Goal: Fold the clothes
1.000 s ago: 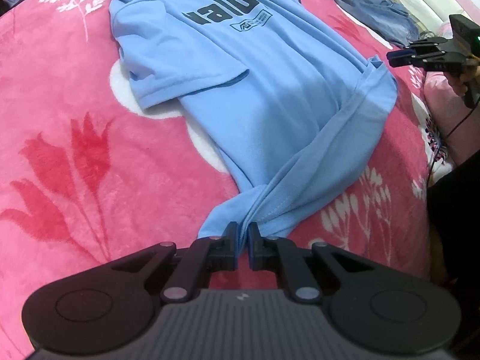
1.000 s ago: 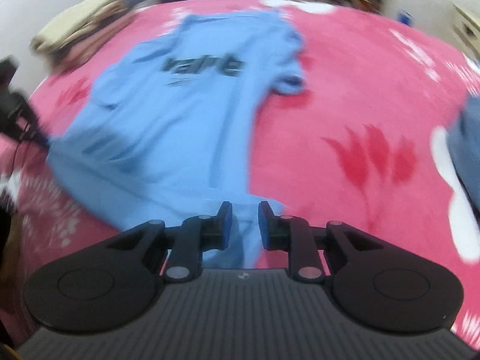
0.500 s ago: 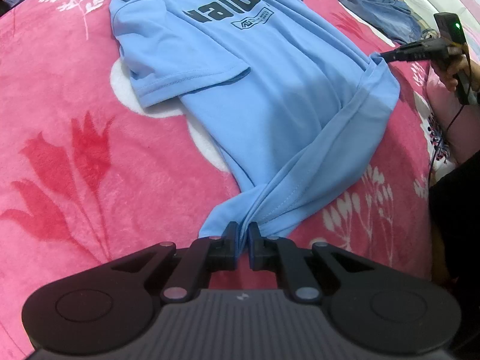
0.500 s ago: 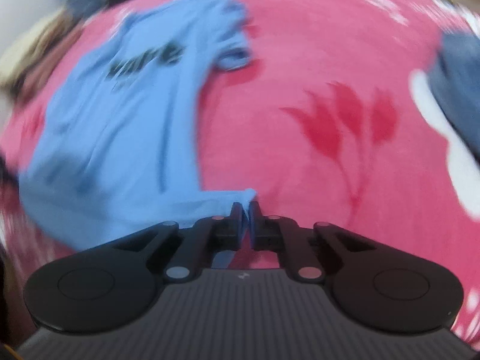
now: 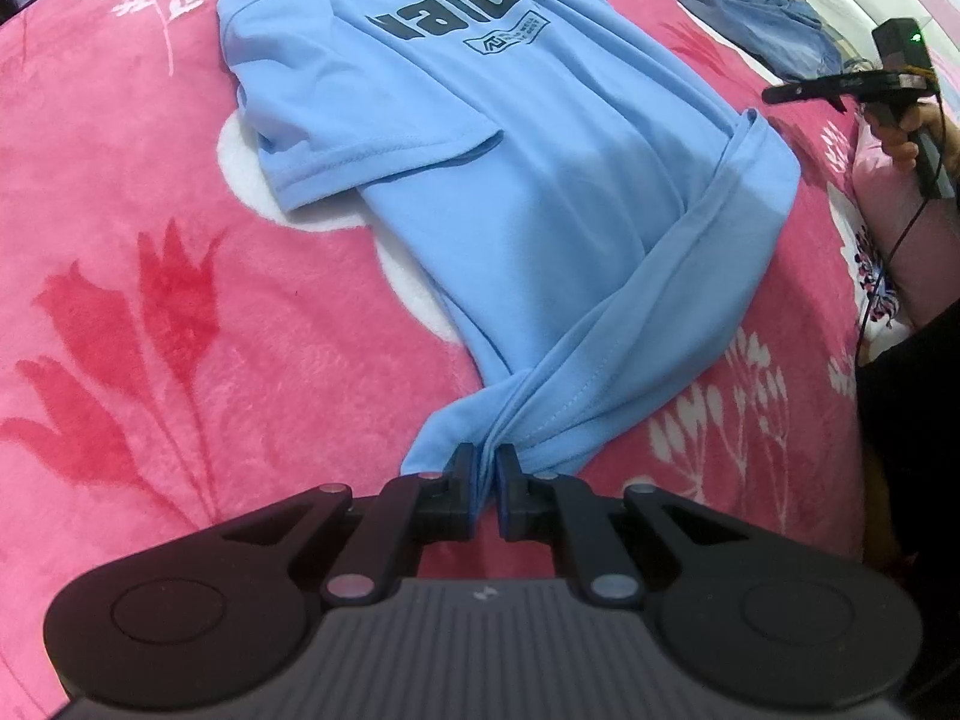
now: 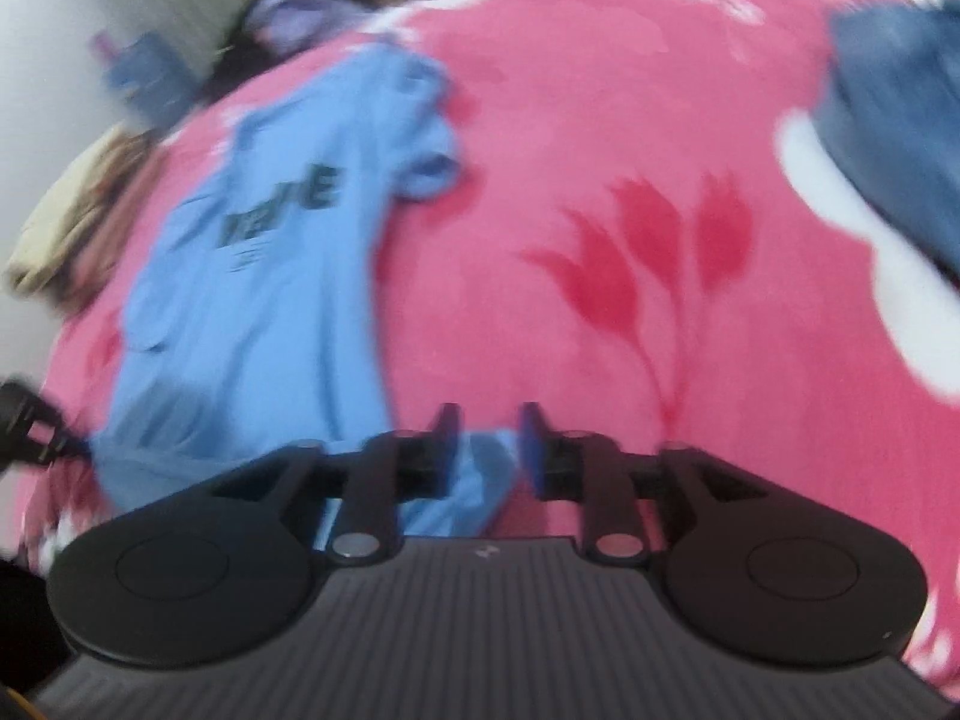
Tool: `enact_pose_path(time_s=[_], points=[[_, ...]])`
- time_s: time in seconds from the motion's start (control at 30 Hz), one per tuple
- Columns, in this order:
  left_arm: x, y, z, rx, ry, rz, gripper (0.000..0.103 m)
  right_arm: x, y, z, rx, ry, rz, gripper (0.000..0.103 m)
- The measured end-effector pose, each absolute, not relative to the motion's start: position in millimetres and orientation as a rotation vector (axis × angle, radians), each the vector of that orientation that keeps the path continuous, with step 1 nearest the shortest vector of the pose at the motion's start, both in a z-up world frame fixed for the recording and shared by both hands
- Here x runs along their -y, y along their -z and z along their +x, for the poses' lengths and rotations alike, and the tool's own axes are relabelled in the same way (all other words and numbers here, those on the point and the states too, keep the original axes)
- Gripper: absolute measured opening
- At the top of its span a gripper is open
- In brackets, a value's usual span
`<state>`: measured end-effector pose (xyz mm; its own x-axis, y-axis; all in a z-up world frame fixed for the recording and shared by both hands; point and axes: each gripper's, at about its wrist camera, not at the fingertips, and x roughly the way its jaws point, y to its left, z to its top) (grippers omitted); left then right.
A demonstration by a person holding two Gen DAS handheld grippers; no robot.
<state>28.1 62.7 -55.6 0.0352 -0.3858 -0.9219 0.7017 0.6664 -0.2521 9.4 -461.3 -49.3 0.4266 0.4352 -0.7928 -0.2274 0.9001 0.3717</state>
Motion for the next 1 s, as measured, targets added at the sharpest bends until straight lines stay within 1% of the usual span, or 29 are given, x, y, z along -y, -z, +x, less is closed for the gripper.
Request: enact_pose_path(time_s=[0.03, 0.1, 0.13, 0.4, 0.67, 0.73, 0.8, 0.83, 0.87, 0.9, 1.0], points=[[-62.6, 55.7, 28.5, -1.287, 0.857, 0.305, 0.007, 454.6, 47.5, 12.7, -1.060, -0.482, 0.153, 0.041], [-62.1, 56.2, 29.5, -1.291, 0.862, 0.309, 0.007, 439.8, 44.8, 19.6, -1.072, -0.614, -0.002, 0.052], [-61.7, 56.3, 29.9, -1.293, 0.864, 0.311, 0.007, 432.5, 43.4, 23.1, -1.076, -0.678, -0.080, 0.053], [-57.4, 56.6, 31.5, -1.308, 0.867, 0.330, 0.007, 396.7, 60.9, 70.6, -1.262, -1.027, -0.354, 0.053], [-53.7, 58.0, 34.1, -1.332, 0.864, 0.340, 0.007, 390.0, 69.4, 74.4, -1.353, -1.173, -0.332, 0.052], [-51.7, 58.3, 34.3, -1.333, 0.866, 0.351, 0.007, 391.1, 69.7, 73.4, -1.354, -1.174, -0.333, 0.047], [-50.4, 58.4, 33.5, -1.328, 0.867, 0.361, 0.007, 393.4, 67.4, 72.3, -1.353, -1.154, -0.339, 0.028], [-50.0, 58.3, 32.8, -1.324, 0.867, 0.365, 0.007, 394.6, 66.2, 71.7, -1.353, -1.144, -0.343, 0.024], [-49.7, 57.9, 31.8, -1.319, 0.866, 0.369, 0.007, 394.7, 64.6, 68.5, -1.354, -1.138, -0.353, 0.014], [-49.2, 57.3, 30.2, -1.311, 0.864, 0.375, 0.007, 394.5, 62.9, 64.6, -1.355, -1.133, -0.365, 0.010], [-47.9, 55.2, 23.9, -1.280, 0.857, 0.395, 0.007, 393.5, 54.7, 51.8, -1.336, -1.108, -0.403, 0.006]])
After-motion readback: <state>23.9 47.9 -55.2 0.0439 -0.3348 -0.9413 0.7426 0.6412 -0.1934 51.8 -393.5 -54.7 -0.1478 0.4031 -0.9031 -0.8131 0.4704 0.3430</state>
